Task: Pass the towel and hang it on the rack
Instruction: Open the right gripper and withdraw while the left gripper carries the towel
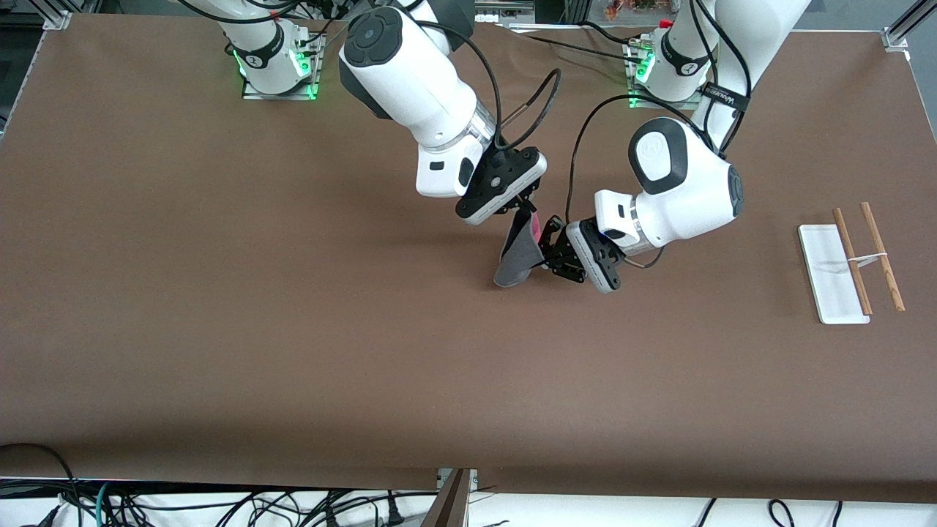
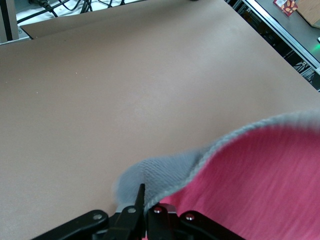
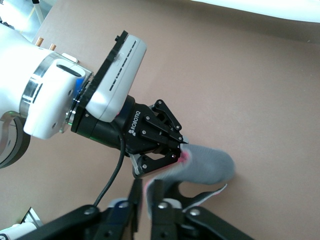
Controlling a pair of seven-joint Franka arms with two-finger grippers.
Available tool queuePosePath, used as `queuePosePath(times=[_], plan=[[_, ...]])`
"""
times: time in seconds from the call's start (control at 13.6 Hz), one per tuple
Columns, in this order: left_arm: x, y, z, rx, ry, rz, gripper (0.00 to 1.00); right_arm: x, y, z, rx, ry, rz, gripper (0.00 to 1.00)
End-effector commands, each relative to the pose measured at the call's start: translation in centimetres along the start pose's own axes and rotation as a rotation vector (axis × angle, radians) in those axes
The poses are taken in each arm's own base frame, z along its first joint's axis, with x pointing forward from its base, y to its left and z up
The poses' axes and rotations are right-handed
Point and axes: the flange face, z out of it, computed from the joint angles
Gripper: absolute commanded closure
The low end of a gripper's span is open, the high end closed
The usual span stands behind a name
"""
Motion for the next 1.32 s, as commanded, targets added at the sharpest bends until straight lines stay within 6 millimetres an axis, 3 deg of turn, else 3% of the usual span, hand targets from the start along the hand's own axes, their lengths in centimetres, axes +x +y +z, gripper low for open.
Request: queuePosePath(times=[0.0, 0.22, 0.44, 0.59, 0.74, 0.96, 1.1, 1.25], plan=[[0.3, -0.1, -0.4, -0.001, 0.028, 0.009, 1.00, 0.5, 0.3, -0.3, 0.004, 0.009, 0.013, 0.00], [0.4, -0.4, -1.1, 0.003, 0.026, 0.014, 1.00, 0.9, 2.6, -1.2, -0.032, -0.008, 0.028, 0.00], [0.2, -1.4, -2.7, -0.014, -0.005, 0.026, 1.00, 1.5, 7.3, -2.9, -0.122, -0.045, 0.065, 0.00], [0.7, -3.8, -6.6, -0.010, -0.051, 0.074, 1.00, 1.6, 11.3, -4.2, -0.192, -0.093, 0.107, 0.00], [1.5, -6.4, -12.4, -0.044, -0.122, 0.123, 1.00, 1.5, 15.3, -6.0, -0.248, -0.143, 0.165, 0.00], [1.1, -10.5, -21.7, -0.063, -0.208, 0.138, 1.00, 0.8, 21.3, -12.2, -0.298, -0.195, 0.275, 0.00], [-1.9, -14.0, -28.3, -0.011, -0.273, 0.105, 1.00, 0.5, 26.0, -18.2, -0.350, -0.148, 0.341, 0.00], [-6.3, -17.1, -34.2, 0.017, -0.268, 0.018, 1.00, -0.6, 29.1, -23.6, -0.448, -0.106, 0.371, 0.00]])
